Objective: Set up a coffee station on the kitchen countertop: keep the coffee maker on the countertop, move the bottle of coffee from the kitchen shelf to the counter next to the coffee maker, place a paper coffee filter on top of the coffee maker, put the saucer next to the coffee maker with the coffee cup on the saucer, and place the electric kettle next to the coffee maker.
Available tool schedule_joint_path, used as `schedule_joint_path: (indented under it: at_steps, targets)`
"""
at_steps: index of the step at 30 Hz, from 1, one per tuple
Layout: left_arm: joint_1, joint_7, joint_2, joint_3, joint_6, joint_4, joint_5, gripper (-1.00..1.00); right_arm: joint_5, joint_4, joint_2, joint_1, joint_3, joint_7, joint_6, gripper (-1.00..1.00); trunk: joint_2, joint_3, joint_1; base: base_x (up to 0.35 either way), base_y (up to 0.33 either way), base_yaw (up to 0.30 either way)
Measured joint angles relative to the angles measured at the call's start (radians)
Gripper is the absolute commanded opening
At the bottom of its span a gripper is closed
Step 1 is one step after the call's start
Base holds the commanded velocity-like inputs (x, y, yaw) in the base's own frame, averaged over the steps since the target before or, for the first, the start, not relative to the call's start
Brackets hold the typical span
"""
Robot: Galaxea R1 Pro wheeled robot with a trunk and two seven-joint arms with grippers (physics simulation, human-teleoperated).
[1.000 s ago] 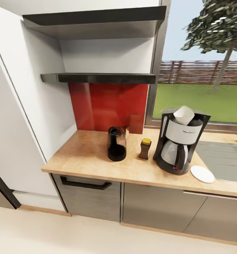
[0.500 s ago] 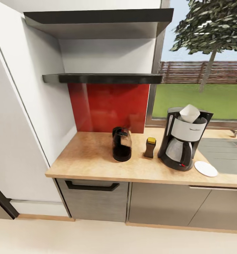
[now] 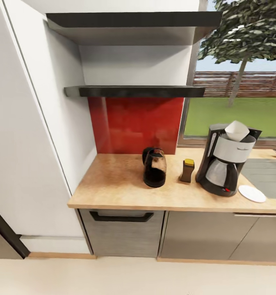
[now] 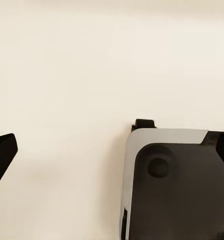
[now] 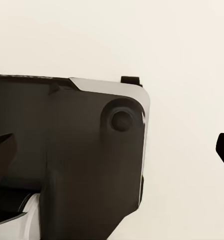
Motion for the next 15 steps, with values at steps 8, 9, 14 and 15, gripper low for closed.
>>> schedule_joint_path:
  at_steps: [8, 9, 14, 15]
  targets:
    - [0.0, -0.001, 0.0, 0.001, -0.002, 0.0, -0.001, 1.0, 0.0, 0.0, 0.0, 0.0, 0.001, 0.001, 0.002, 1.0, 0.0, 0.004, 0.0, 0.0, 0.256, -0.261]
    - [0.0, -0.002, 0.0, -0.002, -0.004, -0.001, -0.005, 1.0, 0.0, 0.0, -0.001, 0.0, 0.001, 0.001, 0.002, 1.0, 0.0, 0.005, 0.0, 0.0, 0.026, -0.263]
    - [0.0, -0.004, 0.0, -0.011, -0.1, -0.009, -0.007, 1.0, 0.0, 0.0, -0.001, 0.0, 0.0, 0.0, 0.002, 1.0, 0.0, 0.008, 0.0, 0.0, 0.007, -0.263]
    - [0.001, -0.005, 0.0, -0.018, -0.166, -0.007, -0.007, 1.0, 0.0, 0.0, -0.001, 0.0, 0.0, 0.0, 0.002, 1.0, 0.0, 0.008, 0.0, 0.0, 0.001, -0.263]
